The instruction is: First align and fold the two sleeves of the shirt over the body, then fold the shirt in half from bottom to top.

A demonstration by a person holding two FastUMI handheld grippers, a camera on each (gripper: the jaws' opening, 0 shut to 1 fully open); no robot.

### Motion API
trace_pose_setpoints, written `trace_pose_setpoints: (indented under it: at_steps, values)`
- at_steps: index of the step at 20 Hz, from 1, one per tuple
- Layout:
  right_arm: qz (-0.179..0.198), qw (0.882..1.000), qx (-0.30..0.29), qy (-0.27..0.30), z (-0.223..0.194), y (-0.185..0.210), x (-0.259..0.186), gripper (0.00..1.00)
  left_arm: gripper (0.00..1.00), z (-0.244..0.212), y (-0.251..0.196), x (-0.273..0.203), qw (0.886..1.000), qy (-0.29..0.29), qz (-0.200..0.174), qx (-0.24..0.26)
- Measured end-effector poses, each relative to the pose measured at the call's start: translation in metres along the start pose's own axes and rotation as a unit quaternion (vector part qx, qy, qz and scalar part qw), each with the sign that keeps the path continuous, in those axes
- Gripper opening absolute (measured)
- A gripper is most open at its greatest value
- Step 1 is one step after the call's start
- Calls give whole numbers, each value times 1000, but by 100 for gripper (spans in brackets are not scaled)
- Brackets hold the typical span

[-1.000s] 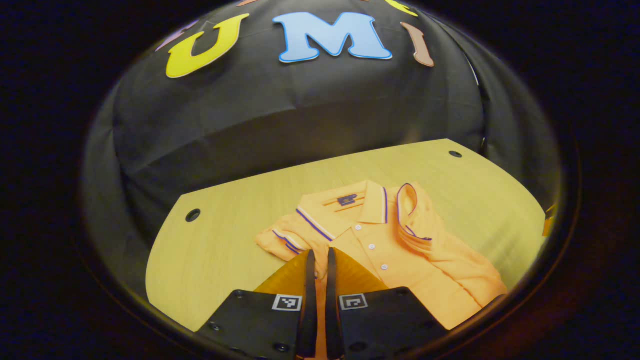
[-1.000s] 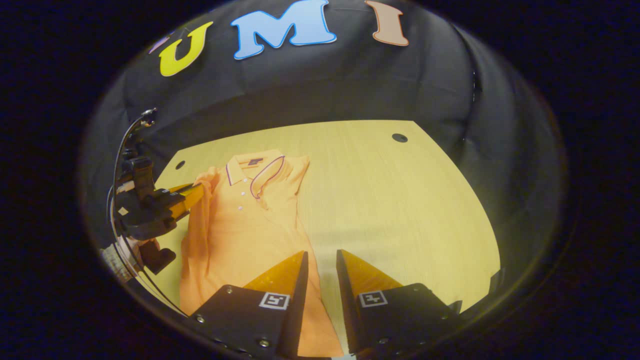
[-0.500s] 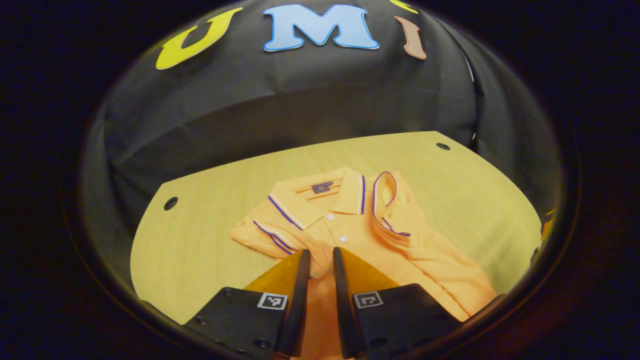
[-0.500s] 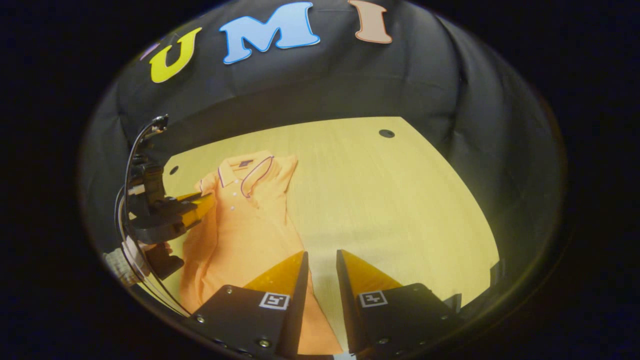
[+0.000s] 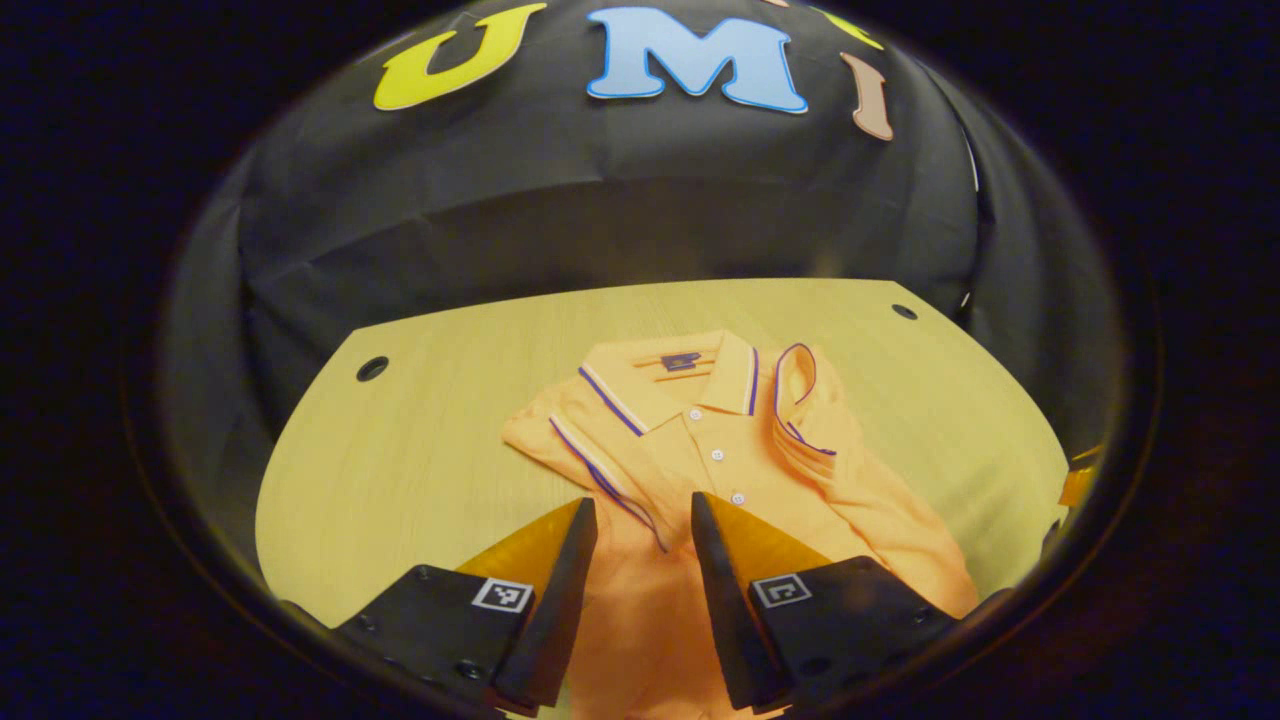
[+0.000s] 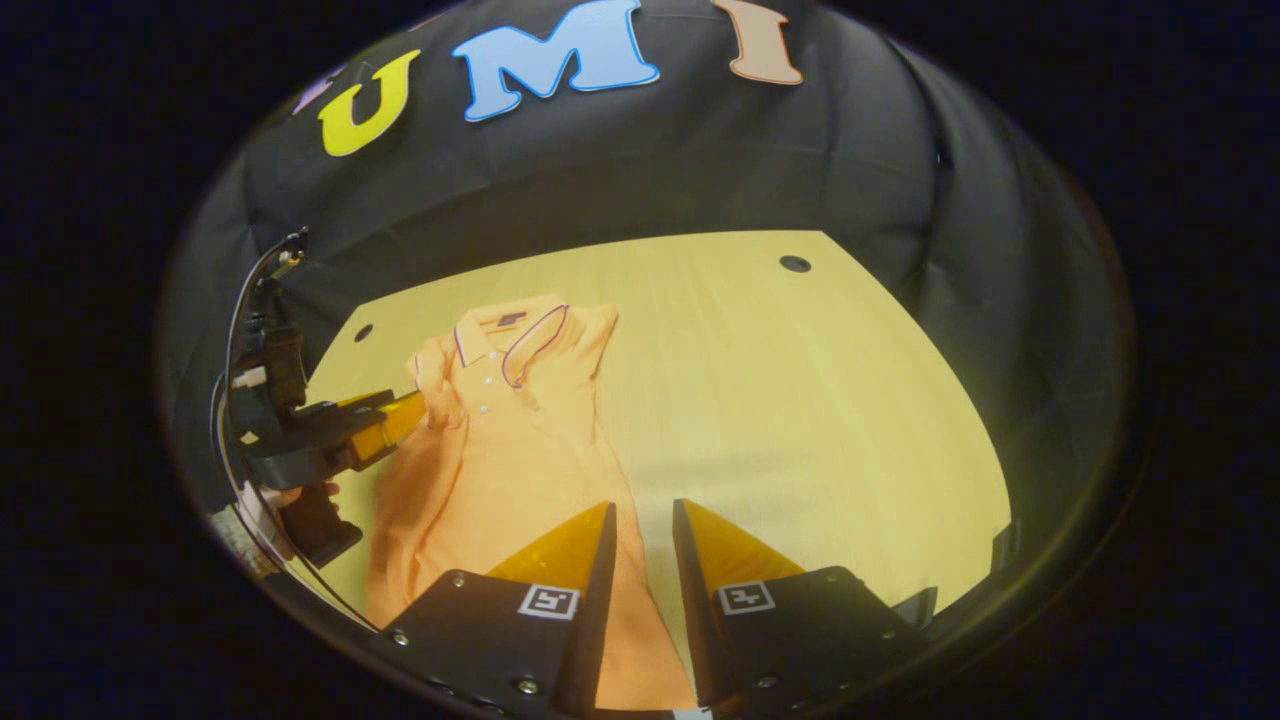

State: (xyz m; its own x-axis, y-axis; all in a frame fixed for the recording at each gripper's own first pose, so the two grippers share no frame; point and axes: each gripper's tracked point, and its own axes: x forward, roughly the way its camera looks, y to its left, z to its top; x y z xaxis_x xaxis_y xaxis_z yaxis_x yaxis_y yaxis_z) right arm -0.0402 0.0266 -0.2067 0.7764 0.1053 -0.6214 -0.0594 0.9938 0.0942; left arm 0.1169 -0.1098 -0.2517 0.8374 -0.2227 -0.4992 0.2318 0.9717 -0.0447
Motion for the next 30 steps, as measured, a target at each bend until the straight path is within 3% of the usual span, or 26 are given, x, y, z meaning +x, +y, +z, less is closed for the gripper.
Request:
trace_pose_setpoints:
  at_steps: [3, 4, 5, 10, 21, 28, 29, 30]
  values:
    - [13, 1000, -5, 7, -8, 9, 4, 36, 67, -11, 14, -20, 1000, 0, 13, 2]
    - [18, 1000, -7, 10, -12, 12, 5, 31, 65, -15, 17, -28, 1000, 1, 15, 3]
    - [22, 1000, -9, 13, -15, 14, 6, 35, 65, -21, 20, -35, 1000, 3, 17, 3]
    - [42, 998, -28, 35, -40, 25, 12, 36, 65, -62, 26, -71, 999, 17, 30, -11]
    - [63, 990, -81, 96, -110, 33, 9, 36, 65, -155, 18, -152, 996, 88, 23, -24]
    - [64, 986, -84, 127, -147, 32, 4, 36, 64, -196, 3, -174, 992, 121, 9, -20]
    - [64, 986, -85, 132, -151, 32, 4, 31, 65, -199, 0, -175, 992, 125, 8, -22]
    - [63, 985, -87, 134, -154, 31, 2, 36, 65, -204, -2, -176, 991, 128, 7, -22]
